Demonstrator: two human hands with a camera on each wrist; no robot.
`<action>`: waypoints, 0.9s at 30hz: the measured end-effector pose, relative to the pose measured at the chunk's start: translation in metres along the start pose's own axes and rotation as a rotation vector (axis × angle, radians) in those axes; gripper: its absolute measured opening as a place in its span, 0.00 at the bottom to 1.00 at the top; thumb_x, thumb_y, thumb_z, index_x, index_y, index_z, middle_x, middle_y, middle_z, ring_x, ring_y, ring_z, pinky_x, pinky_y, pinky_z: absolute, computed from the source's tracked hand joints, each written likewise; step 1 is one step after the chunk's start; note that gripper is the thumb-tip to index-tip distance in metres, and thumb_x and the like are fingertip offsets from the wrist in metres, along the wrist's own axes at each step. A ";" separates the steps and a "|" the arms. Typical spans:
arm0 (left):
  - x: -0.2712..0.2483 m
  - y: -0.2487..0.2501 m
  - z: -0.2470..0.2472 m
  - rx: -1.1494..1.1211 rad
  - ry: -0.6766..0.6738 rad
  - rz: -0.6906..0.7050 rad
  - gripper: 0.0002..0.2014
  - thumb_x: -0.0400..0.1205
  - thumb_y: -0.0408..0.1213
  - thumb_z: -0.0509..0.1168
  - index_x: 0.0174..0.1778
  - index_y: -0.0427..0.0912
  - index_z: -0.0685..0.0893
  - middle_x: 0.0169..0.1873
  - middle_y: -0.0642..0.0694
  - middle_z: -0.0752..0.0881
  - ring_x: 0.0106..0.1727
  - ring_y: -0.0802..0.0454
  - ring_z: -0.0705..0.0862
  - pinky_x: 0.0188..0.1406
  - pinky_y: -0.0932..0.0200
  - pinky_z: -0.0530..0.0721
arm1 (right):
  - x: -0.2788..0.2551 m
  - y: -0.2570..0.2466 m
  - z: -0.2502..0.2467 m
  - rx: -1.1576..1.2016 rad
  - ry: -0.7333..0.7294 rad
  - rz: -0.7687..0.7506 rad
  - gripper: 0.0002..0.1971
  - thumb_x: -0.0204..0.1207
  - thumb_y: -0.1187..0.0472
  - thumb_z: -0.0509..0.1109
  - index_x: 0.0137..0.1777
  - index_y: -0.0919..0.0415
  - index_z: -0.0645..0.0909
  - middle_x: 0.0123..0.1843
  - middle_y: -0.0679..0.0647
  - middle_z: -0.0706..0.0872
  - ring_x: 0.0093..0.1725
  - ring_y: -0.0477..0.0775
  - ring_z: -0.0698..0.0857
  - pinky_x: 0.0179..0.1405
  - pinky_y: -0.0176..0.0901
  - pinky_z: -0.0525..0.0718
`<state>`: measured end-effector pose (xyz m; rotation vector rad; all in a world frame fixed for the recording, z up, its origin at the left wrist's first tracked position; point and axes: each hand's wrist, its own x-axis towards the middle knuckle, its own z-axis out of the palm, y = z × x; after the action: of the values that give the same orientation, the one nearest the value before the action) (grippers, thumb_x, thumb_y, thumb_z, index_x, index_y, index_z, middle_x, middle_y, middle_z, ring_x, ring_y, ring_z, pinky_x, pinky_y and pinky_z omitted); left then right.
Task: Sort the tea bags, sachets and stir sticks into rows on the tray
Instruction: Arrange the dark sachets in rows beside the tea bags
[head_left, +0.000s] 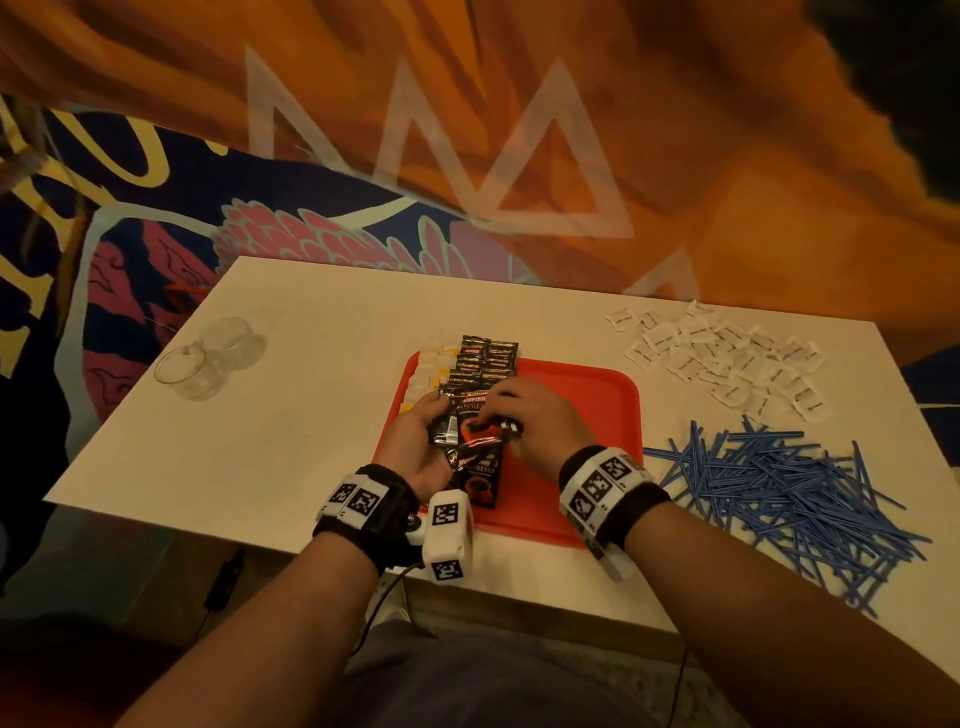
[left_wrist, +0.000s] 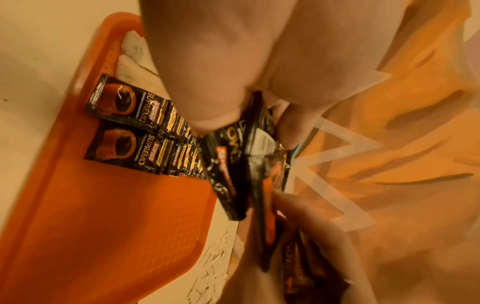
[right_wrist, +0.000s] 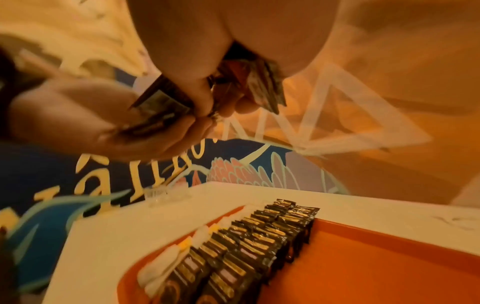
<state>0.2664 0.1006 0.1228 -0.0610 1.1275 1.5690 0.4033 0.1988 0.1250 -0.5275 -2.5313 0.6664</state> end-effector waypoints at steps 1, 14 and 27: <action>0.000 0.000 0.000 -0.014 -0.015 -0.005 0.18 0.87 0.33 0.58 0.73 0.34 0.78 0.67 0.30 0.84 0.57 0.36 0.87 0.62 0.40 0.83 | -0.002 0.002 0.002 -0.058 0.002 -0.044 0.19 0.59 0.78 0.79 0.47 0.58 0.90 0.51 0.53 0.88 0.52 0.58 0.86 0.46 0.54 0.87; -0.002 -0.007 0.006 0.182 -0.033 0.032 0.20 0.84 0.30 0.66 0.73 0.40 0.78 0.60 0.35 0.89 0.58 0.38 0.90 0.48 0.43 0.90 | 0.006 0.000 0.007 0.951 -0.008 0.901 0.20 0.70 0.48 0.80 0.58 0.53 0.82 0.49 0.50 0.89 0.37 0.45 0.87 0.25 0.36 0.78; 0.001 -0.011 0.007 0.193 0.007 -0.012 0.17 0.86 0.24 0.57 0.71 0.29 0.78 0.63 0.29 0.85 0.54 0.37 0.88 0.61 0.41 0.84 | 0.003 0.019 0.007 1.011 -0.039 0.949 0.07 0.79 0.64 0.72 0.56 0.62 0.85 0.56 0.68 0.89 0.50 0.68 0.88 0.53 0.66 0.86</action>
<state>0.2784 0.1052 0.1193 0.0559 1.2763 1.4430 0.4014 0.2134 0.1100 -1.2604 -1.4859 2.0774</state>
